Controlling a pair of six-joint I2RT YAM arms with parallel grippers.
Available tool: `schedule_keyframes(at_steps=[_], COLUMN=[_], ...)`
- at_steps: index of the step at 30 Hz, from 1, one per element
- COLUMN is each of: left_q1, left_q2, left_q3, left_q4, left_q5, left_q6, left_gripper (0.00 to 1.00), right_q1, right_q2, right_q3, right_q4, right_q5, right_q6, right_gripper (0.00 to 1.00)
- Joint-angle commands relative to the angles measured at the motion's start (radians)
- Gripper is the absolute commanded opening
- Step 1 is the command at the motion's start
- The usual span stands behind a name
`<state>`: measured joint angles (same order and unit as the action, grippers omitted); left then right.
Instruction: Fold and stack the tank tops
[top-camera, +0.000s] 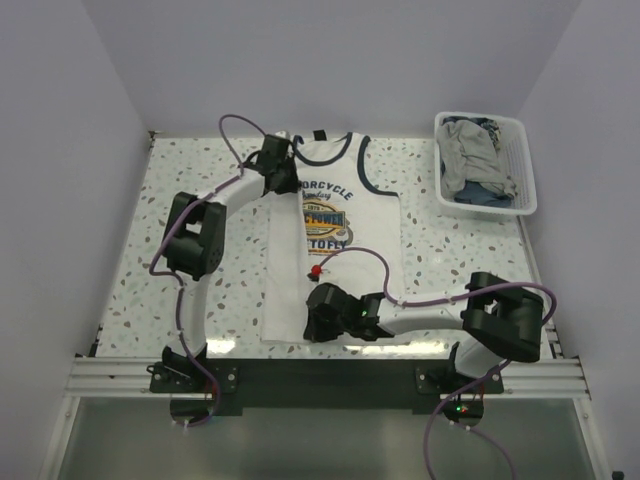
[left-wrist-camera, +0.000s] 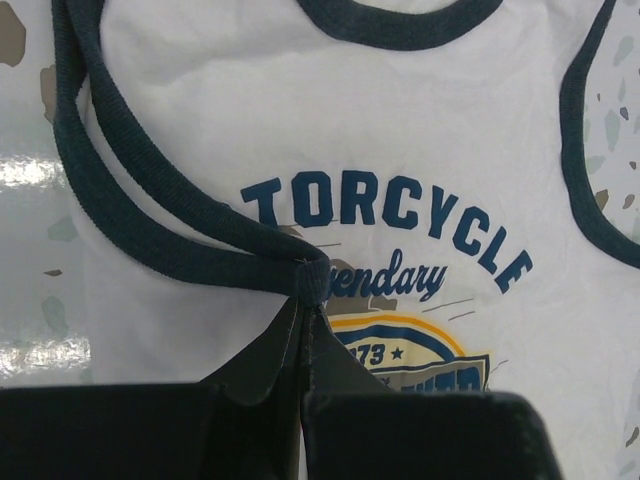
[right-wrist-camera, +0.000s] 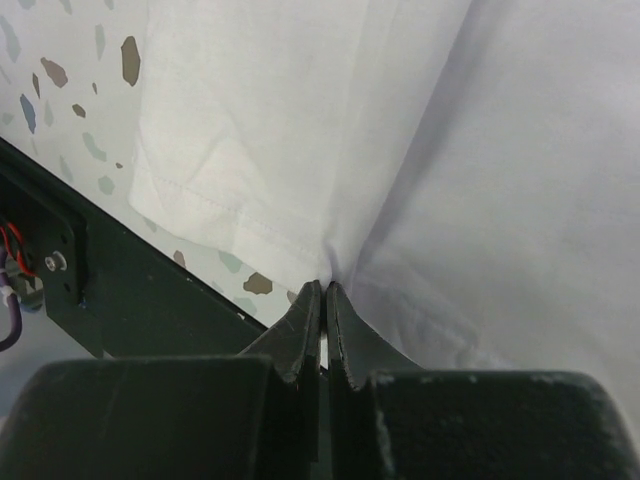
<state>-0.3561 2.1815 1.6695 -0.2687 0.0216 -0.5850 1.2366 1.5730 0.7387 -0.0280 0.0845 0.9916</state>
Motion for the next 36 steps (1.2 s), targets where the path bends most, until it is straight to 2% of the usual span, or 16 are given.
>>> schedule_keyframes(at_steps=[1, 11, 12, 14, 16, 18, 20, 24, 27, 29, 34, 36], left_q1=[-0.018, -0.030, -0.030, -0.032, -0.034, -0.035, -0.037, -0.038, -0.040, -0.038, -0.037, -0.037], left_q2=[0.009, 0.037, 0.038, 0.046, 0.050, 0.049, 0.046, 0.028, -0.003, -0.037, -0.158, -0.222], left_q3=[0.056, 0.079, 0.084, 0.085, 0.088, 0.088, 0.088, 0.081, 0.064, 0.043, -0.054, -0.143], left_q4=[0.059, 0.051, 0.049, 0.052, 0.060, 0.072, 0.080, 0.117, 0.160, 0.183, 0.221, 0.243], left_q5=[-0.002, 0.008, 0.009, 0.020, 0.029, 0.043, 0.055, 0.087, 0.116, 0.124, 0.112, 0.092], left_q6=[-0.012, -0.007, -0.007, -0.006, -0.004, 0.002, 0.008, 0.014, 0.016, 0.014, -0.021, -0.053], left_gripper=[0.00, 0.00, 0.06, 0.11, 0.22, 0.34, 0.38, 0.63, 0.73, 0.76, 0.77, 0.75], right_q1=[0.000, 0.001, 0.001, 0.001, 0.001, 0.000, 0.001, 0.003, 0.003, 0.001, -0.008, -0.086], right_q2=[-0.025, -0.028, -0.030, -0.039, -0.054, -0.070, -0.093, -0.129, -0.169, -0.194, -0.263, -0.281], right_q3=[-0.012, -0.022, -0.024, -0.025, -0.032, -0.036, -0.042, -0.045, -0.041, -0.036, 0.008, 0.031], right_q4=[0.023, 0.046, 0.045, 0.042, 0.034, 0.031, 0.028, -0.024, -0.062, -0.088, -0.255, -0.305], right_q5=[0.004, 0.024, 0.024, 0.032, 0.043, 0.060, 0.075, 0.093, 0.115, 0.136, 0.246, 0.229], right_q6=[0.027, 0.032, 0.033, 0.035, 0.036, 0.038, 0.039, 0.039, 0.033, 0.028, -0.008, -0.056], right_gripper=[0.00, 0.00, 0.00, 0.00, 0.00, 0.07, 0.11, 0.23, 0.31, 0.36, 0.45, 0.45])
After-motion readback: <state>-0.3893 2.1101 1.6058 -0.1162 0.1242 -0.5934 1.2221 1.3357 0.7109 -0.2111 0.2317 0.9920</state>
